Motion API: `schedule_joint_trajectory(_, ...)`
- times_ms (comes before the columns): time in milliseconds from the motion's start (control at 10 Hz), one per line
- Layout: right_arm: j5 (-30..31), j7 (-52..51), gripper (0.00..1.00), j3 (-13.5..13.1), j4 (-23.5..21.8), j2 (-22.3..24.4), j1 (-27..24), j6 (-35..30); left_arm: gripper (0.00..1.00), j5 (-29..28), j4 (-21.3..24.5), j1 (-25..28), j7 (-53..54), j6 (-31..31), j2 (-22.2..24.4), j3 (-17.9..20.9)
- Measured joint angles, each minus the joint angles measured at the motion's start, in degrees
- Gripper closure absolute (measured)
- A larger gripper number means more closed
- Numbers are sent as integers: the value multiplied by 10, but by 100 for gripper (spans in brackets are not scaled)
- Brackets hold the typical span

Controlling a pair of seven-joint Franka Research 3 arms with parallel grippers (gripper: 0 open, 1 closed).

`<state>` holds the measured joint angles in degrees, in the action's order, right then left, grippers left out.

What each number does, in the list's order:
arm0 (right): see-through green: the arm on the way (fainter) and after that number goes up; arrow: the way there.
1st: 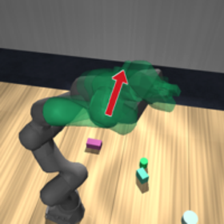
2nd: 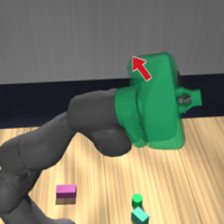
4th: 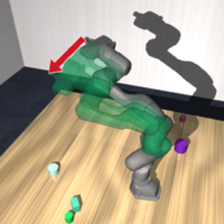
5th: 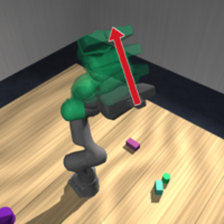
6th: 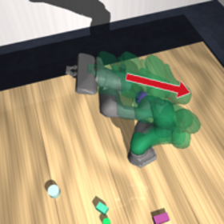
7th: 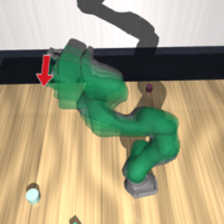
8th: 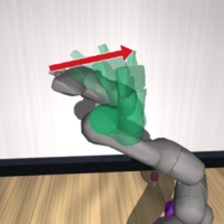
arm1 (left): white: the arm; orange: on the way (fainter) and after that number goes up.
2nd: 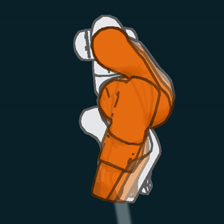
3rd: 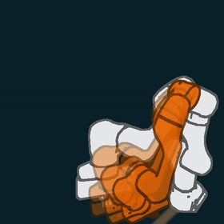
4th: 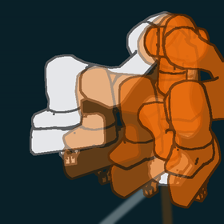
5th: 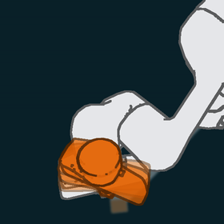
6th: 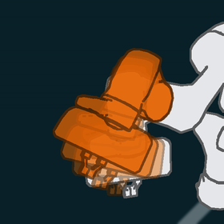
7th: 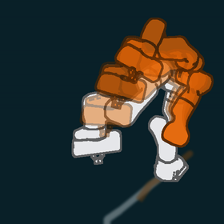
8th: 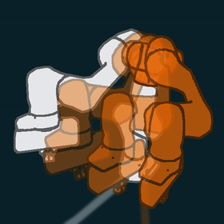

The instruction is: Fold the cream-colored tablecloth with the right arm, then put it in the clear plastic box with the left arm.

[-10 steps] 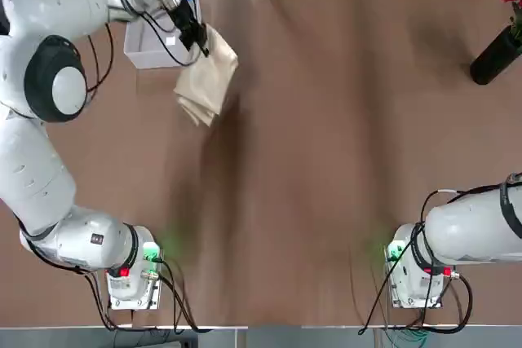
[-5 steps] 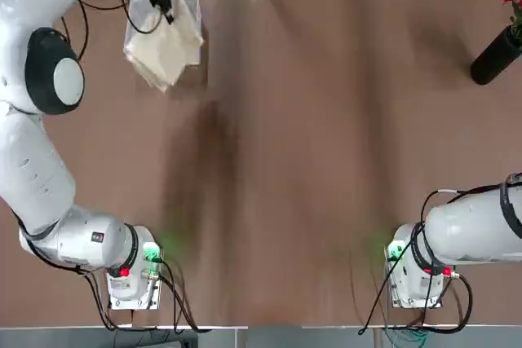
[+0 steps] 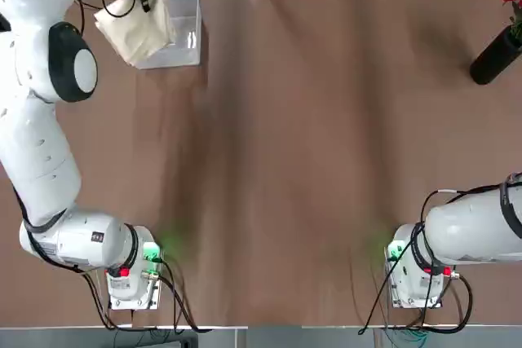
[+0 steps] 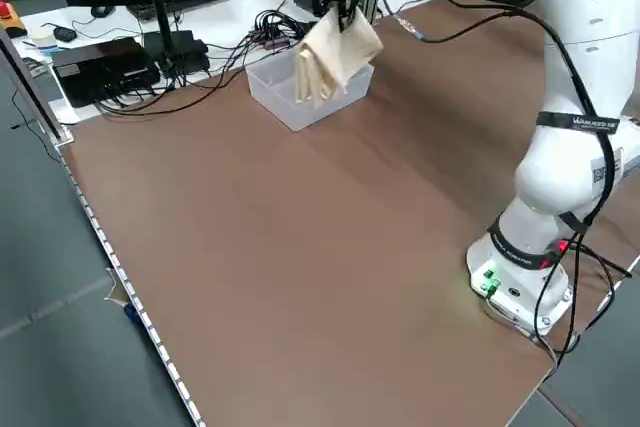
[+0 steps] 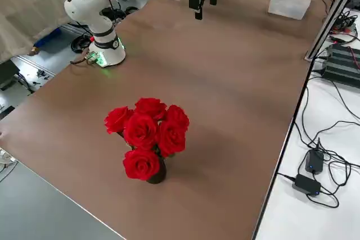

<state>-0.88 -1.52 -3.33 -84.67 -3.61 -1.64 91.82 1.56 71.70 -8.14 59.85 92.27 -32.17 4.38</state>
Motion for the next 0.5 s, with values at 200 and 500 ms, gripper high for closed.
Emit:
schedule_joint_trajectory(200, 0, 0, 0, 0, 0, 0, 0, 0, 85, -14, -7, -4, 34, -1, -24, 0)
schedule_joint_trajectory(500, 0, 0, 0, 0, 0, 0, 0, 0, 85, -27, -47, -18, 39, 2, -67, -1)
